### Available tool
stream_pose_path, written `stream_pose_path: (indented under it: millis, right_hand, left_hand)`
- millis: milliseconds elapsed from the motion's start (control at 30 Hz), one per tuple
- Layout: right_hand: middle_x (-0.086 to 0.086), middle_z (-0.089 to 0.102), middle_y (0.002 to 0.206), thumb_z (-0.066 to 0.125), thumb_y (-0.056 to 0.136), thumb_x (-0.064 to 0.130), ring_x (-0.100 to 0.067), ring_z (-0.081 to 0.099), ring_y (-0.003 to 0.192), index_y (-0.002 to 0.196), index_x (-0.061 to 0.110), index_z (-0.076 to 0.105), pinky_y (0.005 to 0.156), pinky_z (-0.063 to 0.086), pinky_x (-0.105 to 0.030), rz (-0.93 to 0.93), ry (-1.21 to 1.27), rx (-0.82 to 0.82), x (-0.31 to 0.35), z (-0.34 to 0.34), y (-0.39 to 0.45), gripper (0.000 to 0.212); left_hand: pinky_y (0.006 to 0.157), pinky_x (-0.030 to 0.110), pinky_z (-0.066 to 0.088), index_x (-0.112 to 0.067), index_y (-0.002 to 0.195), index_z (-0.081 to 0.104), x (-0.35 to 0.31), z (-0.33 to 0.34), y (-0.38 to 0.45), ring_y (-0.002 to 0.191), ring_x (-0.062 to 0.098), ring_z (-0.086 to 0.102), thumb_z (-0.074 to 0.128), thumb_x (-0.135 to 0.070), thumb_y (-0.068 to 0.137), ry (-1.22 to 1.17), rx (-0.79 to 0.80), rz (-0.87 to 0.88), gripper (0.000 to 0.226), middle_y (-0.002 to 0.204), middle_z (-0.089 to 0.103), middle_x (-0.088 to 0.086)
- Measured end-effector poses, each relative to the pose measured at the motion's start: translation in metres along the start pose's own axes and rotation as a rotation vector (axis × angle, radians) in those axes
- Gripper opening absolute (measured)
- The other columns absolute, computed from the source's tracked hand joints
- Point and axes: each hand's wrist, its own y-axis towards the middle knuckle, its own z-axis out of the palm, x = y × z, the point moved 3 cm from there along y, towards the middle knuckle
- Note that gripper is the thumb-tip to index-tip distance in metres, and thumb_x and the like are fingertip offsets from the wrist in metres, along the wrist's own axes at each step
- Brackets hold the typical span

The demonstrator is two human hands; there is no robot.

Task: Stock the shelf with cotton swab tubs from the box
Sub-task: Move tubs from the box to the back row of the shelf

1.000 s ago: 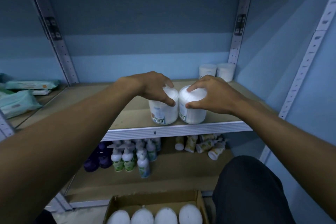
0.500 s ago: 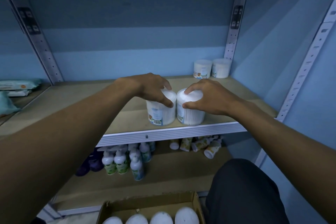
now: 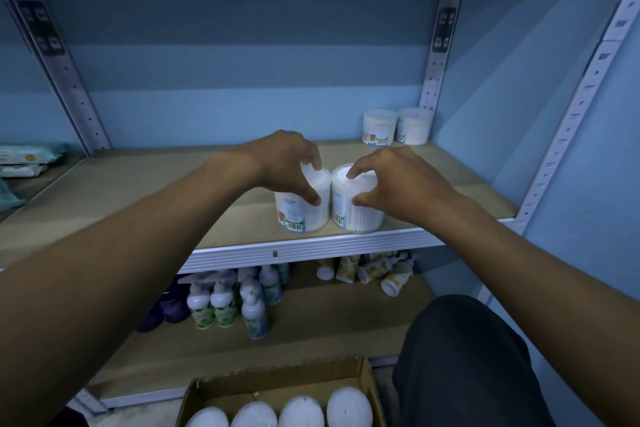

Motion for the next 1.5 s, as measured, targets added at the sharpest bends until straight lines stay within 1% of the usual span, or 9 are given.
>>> stream_pose_path:
  millis: [133,367,667,933,1033,1133,1267,1367,1500]
  right_hand:
    - [0.005,0.067,0.124,0.076,0.081,0.027,-0.021,0.057,0.116,0.115,0.037,0.072,0.088,0.051,-0.035,0.015,-0.049,-0.015,0.004,0.003,-0.005,0.036]
    - [0.003,0.07,0.119,0.079,0.079,0.024,-0.027,0.063,0.107,0.111,0.037,0.073,0.084,0.052,-0.035,0.055,-0.052,-0.056,0.005,0.007,-0.002,0.035]
    - [0.003,0.071,0.118,0.082,0.076,0.022,-0.025,0.064,0.107,0.11,0.035,0.074,0.085,0.053,-0.036,0.058,-0.032,-0.059,0.0,0.013,0.013,0.037]
    - [0.005,0.071,0.116,0.084,0.076,0.02,-0.019,0.063,0.108,0.109,0.032,0.076,0.084,0.051,-0.032,0.054,-0.001,-0.051,-0.009,0.018,0.035,0.036]
    - [0.004,0.071,0.114,0.083,0.075,0.02,-0.019,0.062,0.108,0.109,0.033,0.075,0.084,0.051,-0.032,0.059,0.017,-0.041,-0.014,0.022,0.045,0.037]
    - [0.004,0.071,0.112,0.082,0.075,0.018,-0.02,0.06,0.112,0.109,0.033,0.076,0.084,0.051,-0.033,0.051,0.014,-0.048,-0.019,0.027,0.056,0.037]
    - [0.003,0.072,0.113,0.081,0.074,0.015,-0.02,0.061,0.111,0.108,0.032,0.076,0.085,0.052,-0.034,0.05,0.002,-0.059,-0.025,0.035,0.07,0.038]
    - [0.003,0.072,0.114,0.081,0.073,0.015,-0.02,0.062,0.11,0.107,0.031,0.076,0.087,0.053,-0.035,0.048,0.011,-0.059,-0.03,0.04,0.082,0.038]
    - [0.007,0.07,0.116,0.08,0.075,0.012,-0.018,0.06,0.111,0.107,0.031,0.076,0.087,0.053,-0.035,0.045,0.026,-0.067,-0.037,0.044,0.096,0.037]
  left_hand:
    - [0.083,0.027,0.046,-0.03,0.111,0.069,-0.002,0.002,-0.004,0.099,0.01,0.053,0.083,-0.038,0.072,-0.008,-0.028,0.026,0.042,0.116,0.065,-0.01]
    - [0.078,0.026,0.044,-0.028,0.114,0.072,-0.001,0.005,-0.004,0.093,0.009,0.052,0.084,-0.036,0.073,-0.038,-0.062,-0.001,0.043,0.116,0.067,-0.009]
    - [0.082,0.029,0.049,-0.025,0.116,0.073,0.004,0.008,0.01,0.102,0.016,0.061,0.085,-0.035,0.073,-0.023,-0.081,0.004,0.046,0.118,0.069,-0.006]
    - [0.077,0.028,0.049,-0.024,0.114,0.074,0.014,0.012,0.036,0.101,0.017,0.063,0.086,-0.033,0.072,-0.037,-0.084,-0.023,0.045,0.116,0.071,-0.006]
    - [0.08,0.031,0.051,-0.024,0.114,0.074,0.019,0.014,0.046,0.101,0.017,0.063,0.086,-0.033,0.072,-0.037,-0.083,-0.034,0.044,0.115,0.071,-0.006]
    - [0.083,0.032,0.052,-0.024,0.114,0.074,0.023,0.015,0.056,0.098,0.016,0.059,0.085,-0.033,0.072,-0.039,-0.087,-0.034,0.043,0.115,0.071,-0.006]
    - [0.081,0.029,0.046,-0.028,0.112,0.073,0.03,0.017,0.068,0.098,0.011,0.043,0.084,-0.035,0.074,-0.039,-0.097,-0.04,0.04,0.113,0.067,-0.009]
    - [0.084,0.029,0.045,-0.029,0.114,0.072,0.034,0.019,0.078,0.11,0.015,0.048,0.083,-0.034,0.075,-0.053,-0.082,-0.059,0.041,0.117,0.062,-0.008]
    - [0.086,0.03,0.05,-0.029,0.112,0.073,0.039,0.018,0.093,0.106,0.017,0.059,0.085,-0.034,0.072,-0.082,-0.068,-0.113,0.042,0.118,0.065,-0.008]
